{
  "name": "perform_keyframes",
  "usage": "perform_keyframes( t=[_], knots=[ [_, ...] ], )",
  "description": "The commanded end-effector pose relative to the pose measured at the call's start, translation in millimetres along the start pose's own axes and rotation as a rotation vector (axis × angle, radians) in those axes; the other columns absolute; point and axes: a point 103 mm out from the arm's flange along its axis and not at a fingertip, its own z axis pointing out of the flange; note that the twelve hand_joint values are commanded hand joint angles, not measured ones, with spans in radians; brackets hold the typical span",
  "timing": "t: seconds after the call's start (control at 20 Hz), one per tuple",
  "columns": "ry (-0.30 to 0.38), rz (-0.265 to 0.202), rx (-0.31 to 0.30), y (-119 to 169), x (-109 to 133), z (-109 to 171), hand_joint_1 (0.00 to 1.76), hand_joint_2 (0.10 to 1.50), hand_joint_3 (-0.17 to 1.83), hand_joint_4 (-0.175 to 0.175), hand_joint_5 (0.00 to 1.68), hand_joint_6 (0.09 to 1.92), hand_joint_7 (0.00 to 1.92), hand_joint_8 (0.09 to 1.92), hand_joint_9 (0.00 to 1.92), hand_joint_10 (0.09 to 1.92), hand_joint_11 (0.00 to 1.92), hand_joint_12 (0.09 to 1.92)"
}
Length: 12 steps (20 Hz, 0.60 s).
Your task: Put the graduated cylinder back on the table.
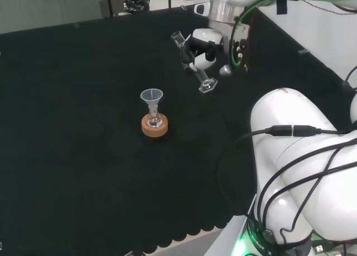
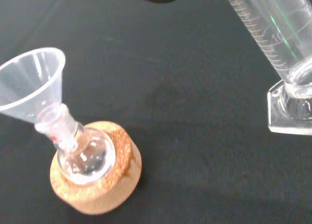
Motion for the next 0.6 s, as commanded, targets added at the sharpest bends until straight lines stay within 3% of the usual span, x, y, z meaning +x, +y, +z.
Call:
perform_keyframes(
  t=[0.05,0.6],
  knots=[
    [0.108,0.004,-0.092,21,-33,25,1.24,1.08,0.0,0.006,1.09,0.94,1.08,0.79,1.44,0.09,1.26,0.71],
    [0.24,0.058,-0.232,45,-61,56,1.24,1.08,0.0,-0.004,1.09,0.94,1.07,0.79,1.43,0.09,1.25,0.71]
  ],
)
